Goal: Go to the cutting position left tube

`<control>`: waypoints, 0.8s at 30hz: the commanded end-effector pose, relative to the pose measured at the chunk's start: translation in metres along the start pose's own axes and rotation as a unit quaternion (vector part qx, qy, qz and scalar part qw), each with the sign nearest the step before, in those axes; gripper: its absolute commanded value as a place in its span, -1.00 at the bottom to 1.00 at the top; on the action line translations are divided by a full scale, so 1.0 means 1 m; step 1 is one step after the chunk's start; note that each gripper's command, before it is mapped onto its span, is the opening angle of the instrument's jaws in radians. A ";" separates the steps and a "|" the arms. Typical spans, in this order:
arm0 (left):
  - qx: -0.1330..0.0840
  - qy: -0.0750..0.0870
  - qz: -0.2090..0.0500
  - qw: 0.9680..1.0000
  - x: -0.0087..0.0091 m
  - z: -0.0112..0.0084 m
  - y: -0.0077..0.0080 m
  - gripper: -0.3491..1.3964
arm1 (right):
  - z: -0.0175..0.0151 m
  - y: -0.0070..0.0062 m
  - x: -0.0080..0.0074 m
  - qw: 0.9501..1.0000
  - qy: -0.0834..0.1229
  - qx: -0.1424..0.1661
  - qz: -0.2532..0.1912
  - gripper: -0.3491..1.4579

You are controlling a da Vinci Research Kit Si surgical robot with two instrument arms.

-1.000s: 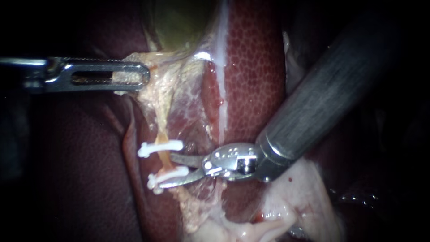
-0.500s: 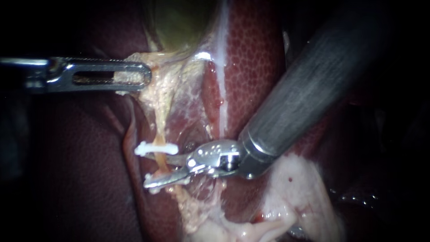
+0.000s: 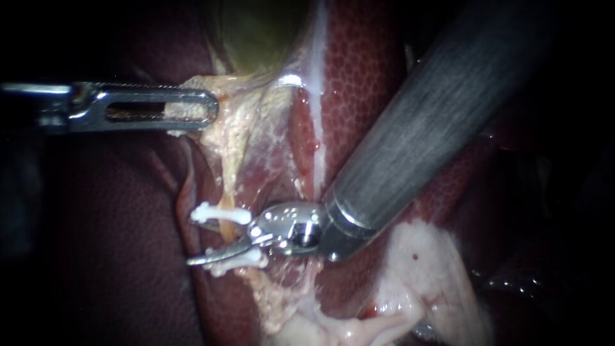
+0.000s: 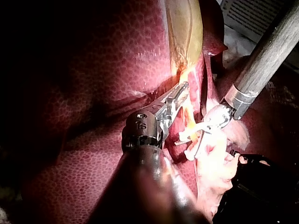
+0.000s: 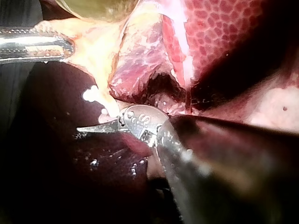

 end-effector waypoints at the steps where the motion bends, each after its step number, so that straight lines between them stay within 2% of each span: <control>1: 0.000 0.000 0.000 1.000 0.0000 0.0000 0.0000 -1.00 | 0.0000 0.0000 0.0000 1.000 0.000 -0.001 0.002 0.77; 24: 0.000 0.000 0.000 1.000 0.0000 0.0001 -0.0001 -1.00 | -0.0001 0.0002 -0.0003 1.000 0.000 -0.001 0.002 0.77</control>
